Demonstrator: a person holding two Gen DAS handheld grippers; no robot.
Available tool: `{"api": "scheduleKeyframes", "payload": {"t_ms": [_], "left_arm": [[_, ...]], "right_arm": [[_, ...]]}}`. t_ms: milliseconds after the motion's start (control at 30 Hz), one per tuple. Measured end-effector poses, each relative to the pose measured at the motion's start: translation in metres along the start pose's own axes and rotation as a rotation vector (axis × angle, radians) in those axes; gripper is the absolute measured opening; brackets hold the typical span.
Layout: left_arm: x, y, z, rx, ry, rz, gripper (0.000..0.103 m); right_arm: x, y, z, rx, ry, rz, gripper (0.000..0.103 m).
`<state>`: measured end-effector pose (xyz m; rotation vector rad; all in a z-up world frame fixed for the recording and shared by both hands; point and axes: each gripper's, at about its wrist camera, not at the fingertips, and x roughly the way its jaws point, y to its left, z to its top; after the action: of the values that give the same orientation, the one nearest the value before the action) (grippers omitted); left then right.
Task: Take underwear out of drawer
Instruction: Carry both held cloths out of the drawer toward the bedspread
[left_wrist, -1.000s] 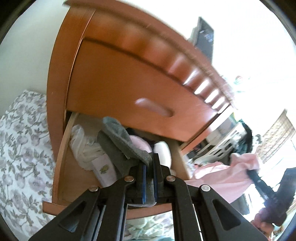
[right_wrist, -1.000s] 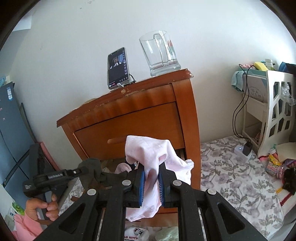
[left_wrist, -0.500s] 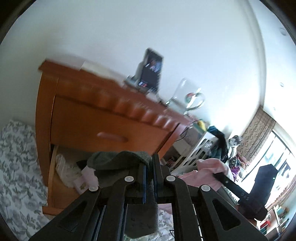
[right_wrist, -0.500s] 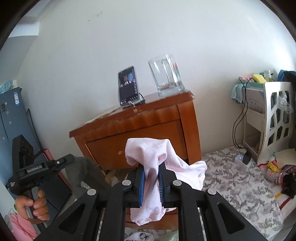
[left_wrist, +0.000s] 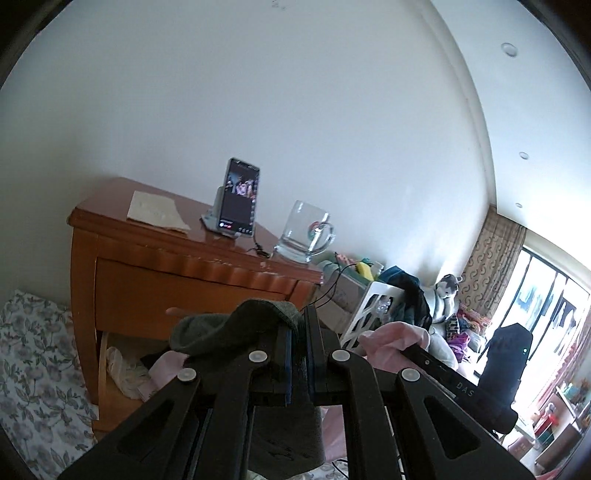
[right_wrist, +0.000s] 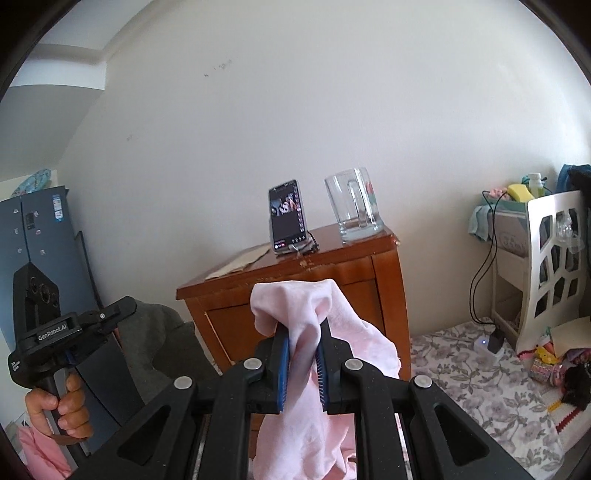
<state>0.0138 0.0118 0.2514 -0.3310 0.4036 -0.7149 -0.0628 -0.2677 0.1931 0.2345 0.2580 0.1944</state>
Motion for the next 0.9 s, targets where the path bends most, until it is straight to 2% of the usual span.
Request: {"api": "scheduleKeyframes", "payload": {"t_ms": [467,900], "left_arm": [[-0.017,-0.016,-0.018,-0.004,0.028,-0.002,0.006],[0.013,0.001,-0.059,-0.053,0.181,0.046,0.006]], "right_arm": [[-0.026,0.008,-0.007,0.004,0.007,0.012,0.013],[0.007,0.006,-0.043,0.000,0.183,-0.012,0.016]]}}
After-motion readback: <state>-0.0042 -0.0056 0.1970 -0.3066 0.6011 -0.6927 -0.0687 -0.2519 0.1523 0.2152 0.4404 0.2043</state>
